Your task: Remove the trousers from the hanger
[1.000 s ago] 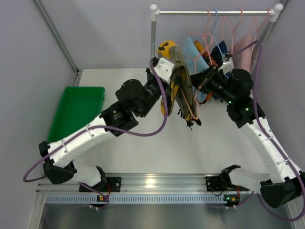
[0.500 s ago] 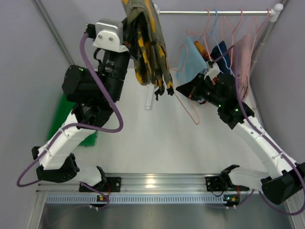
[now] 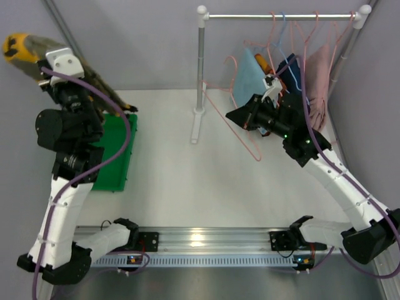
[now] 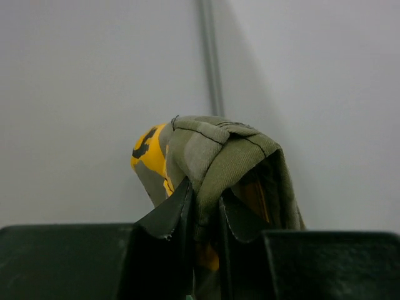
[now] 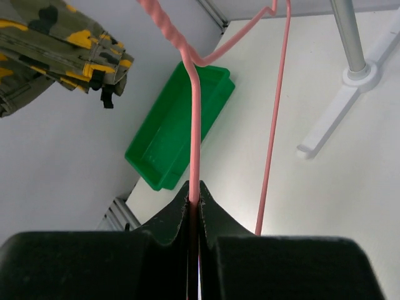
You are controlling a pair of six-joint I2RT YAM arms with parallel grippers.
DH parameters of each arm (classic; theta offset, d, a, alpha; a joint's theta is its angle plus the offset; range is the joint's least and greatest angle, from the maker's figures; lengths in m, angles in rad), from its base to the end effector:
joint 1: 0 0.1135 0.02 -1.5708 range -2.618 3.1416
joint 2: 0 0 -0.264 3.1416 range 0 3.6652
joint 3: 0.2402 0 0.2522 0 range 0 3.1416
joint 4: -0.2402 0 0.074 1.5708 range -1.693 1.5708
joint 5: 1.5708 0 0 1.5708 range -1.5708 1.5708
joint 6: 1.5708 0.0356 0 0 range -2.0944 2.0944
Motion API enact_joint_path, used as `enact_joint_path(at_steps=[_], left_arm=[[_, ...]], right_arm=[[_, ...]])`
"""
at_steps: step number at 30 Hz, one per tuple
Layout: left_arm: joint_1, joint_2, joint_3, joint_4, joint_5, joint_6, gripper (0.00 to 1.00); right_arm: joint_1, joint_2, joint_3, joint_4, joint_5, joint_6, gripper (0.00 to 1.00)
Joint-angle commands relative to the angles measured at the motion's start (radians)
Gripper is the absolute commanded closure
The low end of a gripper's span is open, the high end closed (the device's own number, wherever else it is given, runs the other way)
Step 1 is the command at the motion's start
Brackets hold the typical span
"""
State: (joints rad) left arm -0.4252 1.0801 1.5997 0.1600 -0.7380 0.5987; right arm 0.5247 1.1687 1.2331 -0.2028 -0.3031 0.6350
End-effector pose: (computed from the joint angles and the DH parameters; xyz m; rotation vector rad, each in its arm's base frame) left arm 0.1524 -0.0427 0.5831 -0.1845 1.0838 0.4842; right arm 0.2234 0.1416 0.4172 -0.1411 1.8293 1.0997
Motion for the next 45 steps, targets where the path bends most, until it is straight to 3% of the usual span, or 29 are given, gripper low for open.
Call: enact_joint_path(at_steps=[1, 8, 13, 17, 23, 27, 33, 41, 44, 45], left_arm=[[0.084, -0.166, -0.069, 0.122, -0.018, 0.006, 1.0], [0.255, -0.455, -0.456, 0.09, -0.067, 0.067, 1.0], [0.393, -0.606, -0.63, 0.032, -0.077, 0.027, 1.0], [0.468, -0.666, -0.746, -0.011, -0.077, 0.004, 1.0], [0.476, -0.668, -0.871, 0.035, -0.054, 0.001, 1.0], [0.477, -0.562, -0.912, 0.156, -0.038, 0.015, 1.0], [0.476, -0.277, -0.92, 0.395, 0.035, -0.03, 1.0], [0.539, 0.222, -0.749, 0.489, 0.141, -0.247, 1.0], [0.539, 0.317, -0.658, 0.348, 0.196, -0.359, 0.81], [0.539, 0.323, -0.643, 0.31, 0.257, -0.405, 0.54]], right_arm=[[0.024, 0.006, 0.051, 0.059, -0.025, -0.047, 1.0], [0.029, 0.032, 0.083, 0.036, -0.054, -0.046, 1.0], [0.035, 0.04, 0.104, 0.011, -0.071, -0.047, 1.0], [0.038, 0.048, 0.111, 0.0, -0.08, -0.046, 1.0], [0.038, 0.069, 0.112, 0.0, -0.094, -0.044, 1.0], [0.038, 0.082, 0.114, 0.0, -0.096, -0.046, 1.0], [0.035, 0.109, 0.129, -0.006, -0.105, -0.064, 1.0], [0.029, 0.131, 0.157, -0.021, -0.119, -0.09, 1.0], [0.023, 0.125, 0.167, -0.052, -0.12, -0.109, 1.0], [0.02, 0.118, 0.169, -0.061, -0.116, -0.113, 1.0]])
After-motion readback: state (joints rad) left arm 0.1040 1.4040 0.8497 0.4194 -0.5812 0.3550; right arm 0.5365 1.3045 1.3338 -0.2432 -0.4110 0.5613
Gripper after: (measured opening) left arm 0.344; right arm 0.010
